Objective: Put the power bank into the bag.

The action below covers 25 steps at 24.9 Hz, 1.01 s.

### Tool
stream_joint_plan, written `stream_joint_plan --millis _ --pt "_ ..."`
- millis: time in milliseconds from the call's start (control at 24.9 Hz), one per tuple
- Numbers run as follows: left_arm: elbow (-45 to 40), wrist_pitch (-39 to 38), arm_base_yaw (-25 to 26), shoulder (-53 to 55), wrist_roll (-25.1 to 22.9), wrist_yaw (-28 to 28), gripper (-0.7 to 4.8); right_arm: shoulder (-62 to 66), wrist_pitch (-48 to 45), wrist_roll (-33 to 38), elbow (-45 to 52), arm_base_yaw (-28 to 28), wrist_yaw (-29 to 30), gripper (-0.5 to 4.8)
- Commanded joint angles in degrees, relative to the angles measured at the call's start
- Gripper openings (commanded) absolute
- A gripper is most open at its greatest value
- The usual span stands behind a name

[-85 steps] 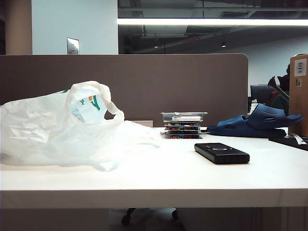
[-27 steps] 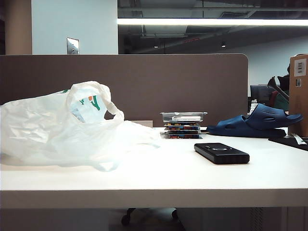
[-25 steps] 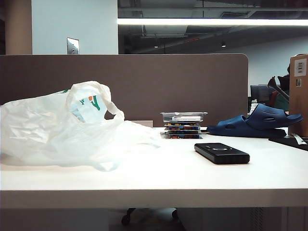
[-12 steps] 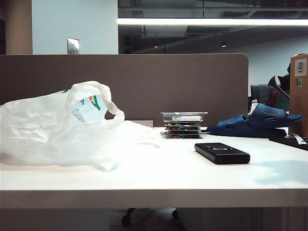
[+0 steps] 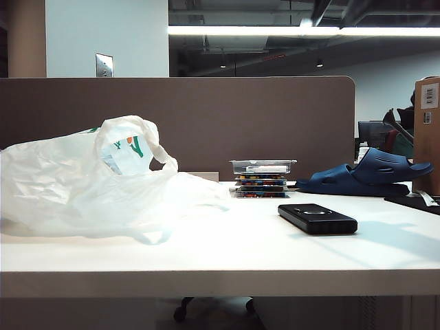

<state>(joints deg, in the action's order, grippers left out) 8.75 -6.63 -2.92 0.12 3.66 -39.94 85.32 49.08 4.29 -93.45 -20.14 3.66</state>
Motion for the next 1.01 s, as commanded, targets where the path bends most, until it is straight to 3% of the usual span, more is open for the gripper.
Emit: stream_joint_plan --millis 40,201,1005 --pt "0.44 0.63 0.11 0.00 -0.20 -0.39 -0.06 3.45 0.52 1.60 -1.01 -0.24 0.00 3.55" --pt "0.44 0.63 0.11 0.00 -0.20 -0.39 -0.06 7.72 0.87 2.93 -1.01 -0.24 1.29 4.79" --pt "0.44 0.63 0.11 0.00 -0.17 -0.39 -0.06 22.40 -2.60 3.28 -1.01 -0.26 0.92 4.79"
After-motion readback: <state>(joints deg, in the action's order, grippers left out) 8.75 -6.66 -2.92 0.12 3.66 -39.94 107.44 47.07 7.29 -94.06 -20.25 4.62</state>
